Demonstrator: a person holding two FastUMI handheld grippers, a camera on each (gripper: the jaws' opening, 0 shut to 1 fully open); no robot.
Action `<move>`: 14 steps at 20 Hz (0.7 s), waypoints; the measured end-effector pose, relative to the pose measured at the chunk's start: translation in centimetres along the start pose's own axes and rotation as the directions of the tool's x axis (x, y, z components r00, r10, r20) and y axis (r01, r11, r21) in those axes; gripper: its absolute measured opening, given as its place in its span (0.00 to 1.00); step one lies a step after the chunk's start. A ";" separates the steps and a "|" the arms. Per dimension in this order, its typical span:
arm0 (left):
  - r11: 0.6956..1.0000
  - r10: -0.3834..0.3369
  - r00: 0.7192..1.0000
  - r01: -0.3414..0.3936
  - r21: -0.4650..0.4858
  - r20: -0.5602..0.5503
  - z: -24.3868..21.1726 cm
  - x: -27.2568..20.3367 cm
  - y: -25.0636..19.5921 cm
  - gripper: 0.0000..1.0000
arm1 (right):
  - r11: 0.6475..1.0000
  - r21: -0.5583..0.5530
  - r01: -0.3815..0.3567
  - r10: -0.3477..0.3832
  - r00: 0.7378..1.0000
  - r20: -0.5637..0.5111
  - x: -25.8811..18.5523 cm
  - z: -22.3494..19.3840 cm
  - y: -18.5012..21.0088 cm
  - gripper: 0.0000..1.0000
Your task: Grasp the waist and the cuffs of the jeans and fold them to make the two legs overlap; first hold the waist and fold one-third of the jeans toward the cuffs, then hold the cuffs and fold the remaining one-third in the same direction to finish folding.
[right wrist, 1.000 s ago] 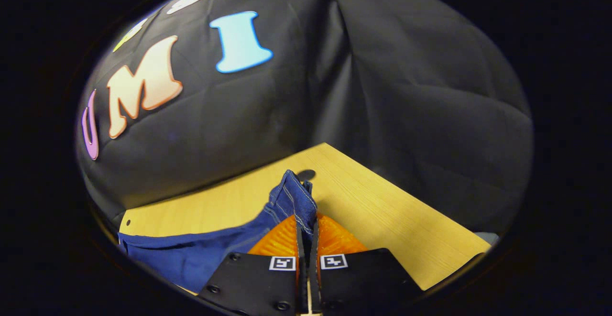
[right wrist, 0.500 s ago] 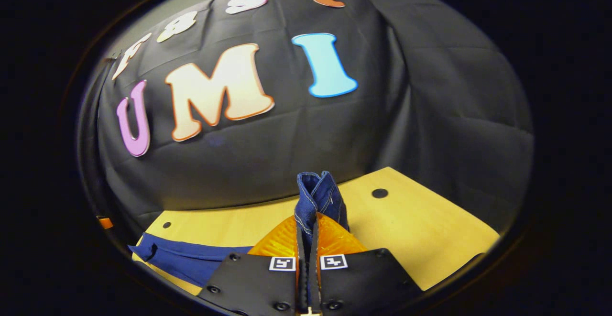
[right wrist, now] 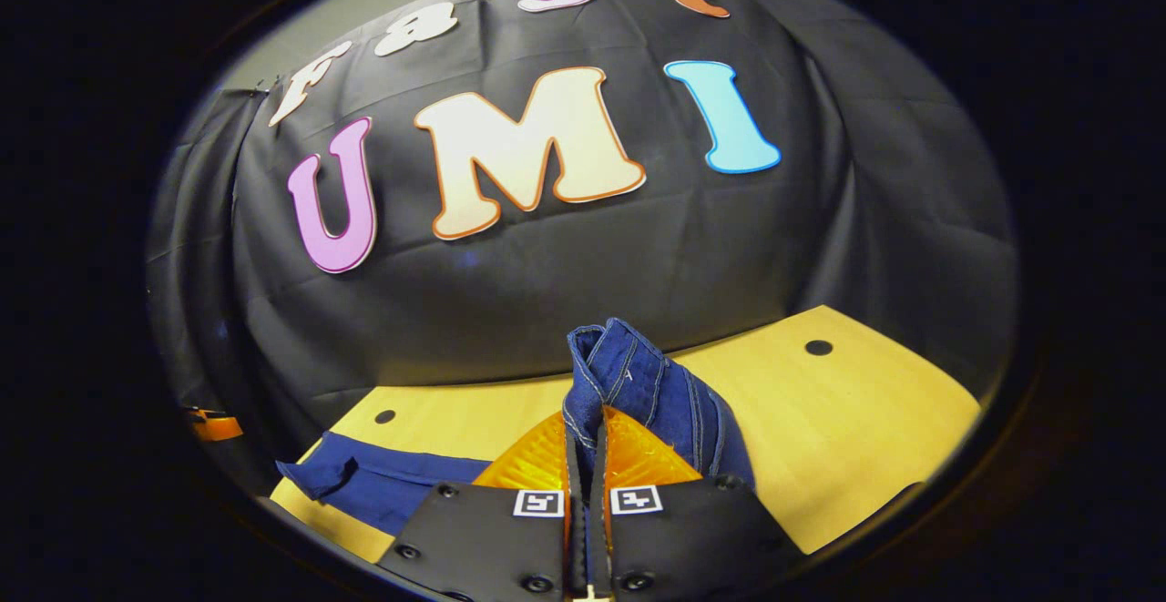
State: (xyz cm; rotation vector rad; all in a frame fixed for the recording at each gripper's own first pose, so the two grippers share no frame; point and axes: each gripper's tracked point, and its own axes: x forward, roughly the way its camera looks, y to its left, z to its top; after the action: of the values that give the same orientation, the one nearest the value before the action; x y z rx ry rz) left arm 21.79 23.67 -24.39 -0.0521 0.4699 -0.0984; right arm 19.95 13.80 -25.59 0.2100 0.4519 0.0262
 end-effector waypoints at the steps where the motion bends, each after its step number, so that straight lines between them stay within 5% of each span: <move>1: 1.000 -0.005 1.000 0.005 0.006 -0.005 -0.3 0.1 0.6 0.95 | 1.000 0.009 -0.017 0.017 1.000 -0.012 0.3 -0.8 1.0 0.04; 7: 1.000 -0.026 0.998 0.027 0.013 -0.051 -2.0 1.6 3.8 0.95 | 0.994 0.047 -0.102 0.107 0.984 -0.145 2.1 -8.9 5.3 0.04; 14: 0.998 -0.058 0.989 0.055 -0.024 -0.132 -5.4 4.6 6.3 0.95 | 0.993 0.054 -0.103 0.115 0.936 -0.332 2.4 -17.8 6.2 0.05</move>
State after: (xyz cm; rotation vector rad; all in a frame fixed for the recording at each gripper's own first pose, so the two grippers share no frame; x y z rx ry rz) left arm 23.89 29.29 -31.74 -0.0792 0.6029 -0.1536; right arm 14.51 23.47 -40.99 0.2671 0.7811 0.1649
